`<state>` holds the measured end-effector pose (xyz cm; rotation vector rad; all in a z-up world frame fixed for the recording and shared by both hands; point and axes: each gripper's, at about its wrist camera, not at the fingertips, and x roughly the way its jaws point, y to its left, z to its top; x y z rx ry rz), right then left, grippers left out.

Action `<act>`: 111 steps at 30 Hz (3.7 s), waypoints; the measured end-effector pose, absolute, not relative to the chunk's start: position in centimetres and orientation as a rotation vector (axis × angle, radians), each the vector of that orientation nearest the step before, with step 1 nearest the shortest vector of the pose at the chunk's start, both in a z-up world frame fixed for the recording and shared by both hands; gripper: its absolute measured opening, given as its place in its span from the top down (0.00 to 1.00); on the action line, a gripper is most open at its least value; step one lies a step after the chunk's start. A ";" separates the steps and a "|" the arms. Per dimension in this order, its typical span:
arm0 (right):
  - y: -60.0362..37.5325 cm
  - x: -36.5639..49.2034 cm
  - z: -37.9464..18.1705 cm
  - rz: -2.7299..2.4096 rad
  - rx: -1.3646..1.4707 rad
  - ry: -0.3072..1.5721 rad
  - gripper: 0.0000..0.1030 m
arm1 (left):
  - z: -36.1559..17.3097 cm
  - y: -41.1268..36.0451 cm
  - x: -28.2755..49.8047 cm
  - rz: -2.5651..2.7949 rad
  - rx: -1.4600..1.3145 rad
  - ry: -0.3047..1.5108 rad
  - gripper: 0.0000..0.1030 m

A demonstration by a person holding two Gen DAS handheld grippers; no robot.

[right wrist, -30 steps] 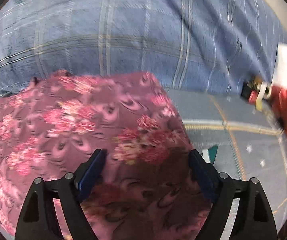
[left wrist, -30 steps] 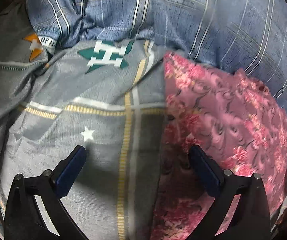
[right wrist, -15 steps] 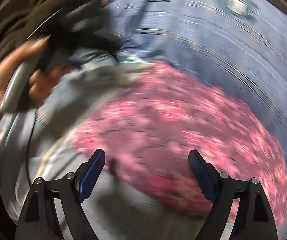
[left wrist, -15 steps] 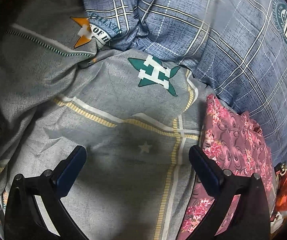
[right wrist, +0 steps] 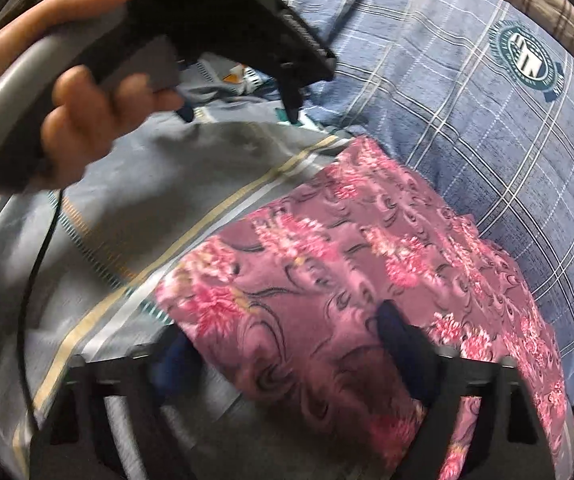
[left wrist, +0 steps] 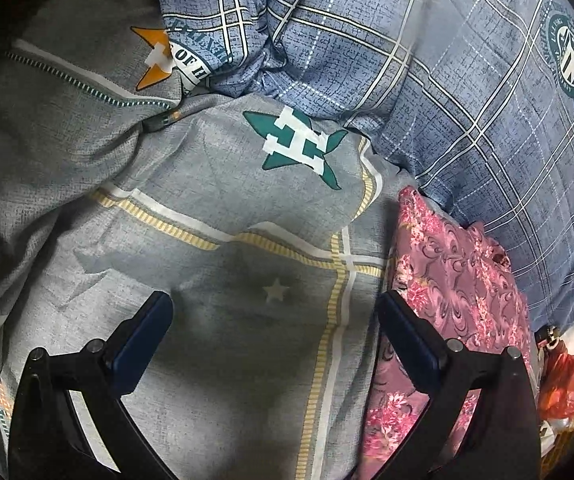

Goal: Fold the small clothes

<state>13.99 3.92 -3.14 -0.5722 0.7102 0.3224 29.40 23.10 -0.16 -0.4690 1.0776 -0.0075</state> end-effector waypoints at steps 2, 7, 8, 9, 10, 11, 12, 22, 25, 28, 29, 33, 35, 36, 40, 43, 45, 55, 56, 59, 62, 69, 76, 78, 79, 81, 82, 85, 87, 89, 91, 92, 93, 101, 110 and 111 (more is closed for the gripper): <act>3.1 14.3 -2.2 0.331 -0.517 0.723 0.93 | -0.2 23.2 29.4 -0.032 -0.503 1.079 0.00; 0.3 13.5 1.4 0.320 -0.366 0.649 0.94 | -0.6 22.3 29.8 -0.186 -0.647 1.110 0.00; -0.1 13.5 1.7 0.322 -0.349 0.645 0.94 | -0.6 21.8 30.0 -0.235 -0.686 1.109 0.00; -0.4 13.4 2.1 0.325 -0.333 0.642 0.94 | -0.7 21.2 30.1 -0.282 -0.719 1.111 0.00; -0.7 13.4 2.2 0.327 -0.323 0.642 0.94 | -0.8 20.7 30.2 -0.322 -0.746 1.111 0.00; -0.9 13.3 2.3 0.328 -0.316 0.641 0.94 | -0.8 20.2 30.3 -0.353 -0.764 1.111 0.00; -1.0 13.3 2.3 0.330 -0.309 0.641 0.94 | -0.7 19.7 30.4 -0.381 -0.778 1.111 0.00; -2.0 13.3 2.4 0.360 -0.240 0.633 0.95 | -2.4 14.6 31.7 -0.492 -0.857 1.193 0.00; -2.8 13.1 2.7 0.361 -0.194 0.620 0.95 | -1.2 13.1 31.0 -0.520 -0.828 1.195 0.00; -3.6 13.0 3.1 0.362 -0.151 0.606 0.95 | 0.2 12.4 30.4 -0.538 -0.814 1.171 0.00; -4.0 13.0 3.2 0.362 -0.134 0.603 0.95 | 0.4 12.0 30.5 -0.532 -0.797 1.181 0.00; -4.7 12.8 3.7 0.365 -0.101 0.589 0.95 | -0.3 11.2 31.3 -0.525 -0.859 1.264 0.00; -5.2 12.6 4.0 0.369 -0.080 0.579 0.95 | 0.5 10.9 30.9 -0.569 -0.886 1.242 0.00; -5.3 12.5 4.0 0.370 -0.072 0.576 0.95 | 1.2 10.6 30.7 -0.572 -0.865 1.223 0.00; -5.9 12.7 4.0 0.372 -0.044 0.576 0.95 | 1.8 9.2 31.6 -0.523 -0.717 1.229 0.00; -6.3 12.9 3.9 0.373 -0.021 0.578 0.95 | -0.2 8.8 33.2 -0.489 -0.744 1.292 0.11; -6.4 13.0 3.8 0.373 -0.014 0.579 0.95 | -0.9 8.2 34.0 -0.502 -0.764 1.319 0.52; -9.7 11.8 5.1 0.359 0.098 0.533 0.95 | 5.2 4.8 32.7 -0.482 -0.606 1.202 0.85; -10.2 11.5 5.4 0.356 0.108 0.524 0.95 | 5.6 4.4 32.7 -0.487 -0.594 1.194 0.85; -12.2 10.4 6.4 0.337 0.144 0.491 0.95 | 7.5 1.8 32.3 -0.501 -0.543 1.171 0.85; -14.5 9.4 6.9 0.314 0.193 0.469 0.95 | 8.6 -0.7 31.8 -0.518 -0.497 1.163 0.85; -20.9 7.5 6.6 0.251 0.350 0.450 0.95 | 9.8 -8.1 30.7 -0.563 -0.390 1.176 0.85; -27.2 5.8 5.3 0.185 0.505 0.436 0.95 | 8.7 -16.9 29.9 -0.601 -0.274 1.234 0.85; -28.9 5.2 4.8 0.161 0.541 0.432 0.95 | 8.1 -18.5 29.7 -0.605 -0.250 1.249 0.85; -29.7 5.1 4.6 0.150 0.558 0.432 0.95 | 7.7 -19.4 29.6 -0.607 -0.235 1.260 0.85; -31.7 5.0 3.8 0.128 0.608 0.441 0.95 | 6.8 -21.2 29.5 -0.607 -0.214 1.280 0.82; -32.5 5.2 3.4 0.119 0.631 0.450 0.95 | 6.3 -22.0 29.6 -0.602 -0.202 1.288 0.80; -35.1 5.7 1.2 0.093 0.747 0.500 0.95 | 4.9 -23.7 29.7 -0.578 -0.177 1.320 0.72; -36.6 6.1 -0.7 0.087 0.833 0.537 0.95 | 4.9 -23.8 29.5 -0.589 -0.165 1.319 0.67; -37.6 6.2 -2.0 0.082 0.885 0.557 0.90 | 5.3 -23.7 29.3 -0.618 -0.160 1.305 0.67; -37.9 6.0 -2.4 0.083 0.903 0.559 0.85 | 5.6 -22.7 29.3 -0.653 -0.186 1.298 0.66; -38.0 6.1 -2.2 0.091 0.897 0.557 0.81 | 5.7 -21.9 29.4 -0.667 -0.213 1.293 0.65; -37.9 6.1 -2.0 0.085 0.879 0.556 0.79 | 5.8 -21.0 29.6 -0.672 -0.242 1.289 0.64; -38.0 6.7 -2.2 0.031 0.891 0.578 0.87 | 7.8 -22.2 29.8 -0.701 -0.254 1.289 0.42; -39.7 4.1 0.1 -0.081 0.856 0.557 0.83 | 11.0 -18.3 30.3 -0.649 -0.236 1.136 0.35; -40.0 3.6 1.6 -0.107 0.809 0.512 0.83 | 10.4 -17.1 30.6 -0.619 -0.236 1.134 0.35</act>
